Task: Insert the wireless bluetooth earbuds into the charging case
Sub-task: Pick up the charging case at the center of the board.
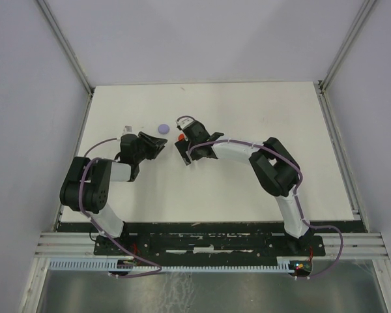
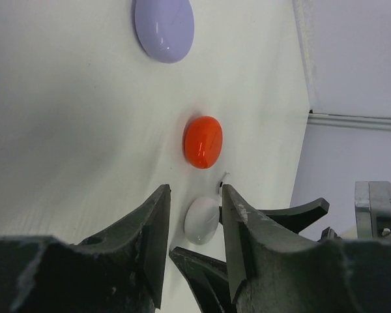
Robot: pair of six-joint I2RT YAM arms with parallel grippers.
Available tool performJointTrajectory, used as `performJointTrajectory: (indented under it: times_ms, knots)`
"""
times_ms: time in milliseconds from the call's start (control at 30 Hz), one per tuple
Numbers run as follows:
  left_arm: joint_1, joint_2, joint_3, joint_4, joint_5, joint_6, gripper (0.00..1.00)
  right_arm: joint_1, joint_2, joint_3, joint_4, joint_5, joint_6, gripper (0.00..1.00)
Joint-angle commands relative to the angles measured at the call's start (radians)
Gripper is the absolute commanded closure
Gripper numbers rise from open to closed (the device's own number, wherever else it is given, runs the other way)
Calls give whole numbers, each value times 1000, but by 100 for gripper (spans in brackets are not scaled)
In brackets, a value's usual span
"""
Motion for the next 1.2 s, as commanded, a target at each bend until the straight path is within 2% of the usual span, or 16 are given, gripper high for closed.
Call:
performJointTrajectory:
  times_ms: [0, 100, 467, 600, 733, 800, 933, 1067, 1167]
  knots:
    - [15, -35, -15, 82, 35, 8, 58, 7, 29, 49, -34, 32, -2, 13]
    - [19, -31, -20, 97, 43, 2, 59, 7, 27, 48, -44, 40, -9, 18]
    - [25, -10, -26, 140, 69, -16, 60, 7, 52, 54, -45, 47, -25, 25]
    - [24, -8, -26, 142, 72, -16, 60, 7, 50, 53, -49, 60, -29, 36]
    - [24, -1, -24, 152, 80, -16, 61, 7, 35, 40, -40, 78, -35, 55]
    - [24, -1, -25, 162, 95, -18, 61, 7, 4, -7, 0, 104, -54, 64]
    - [23, 17, 1, 181, 175, -21, 61, -5, -146, -227, 232, 98, -148, 68]
    - [11, 72, 67, 182, 293, -27, 60, -50, -321, -435, 451, -38, -203, 73]
    - [-12, 117, 108, 203, 348, -42, 59, -107, -384, -485, 434, -166, -214, 73]
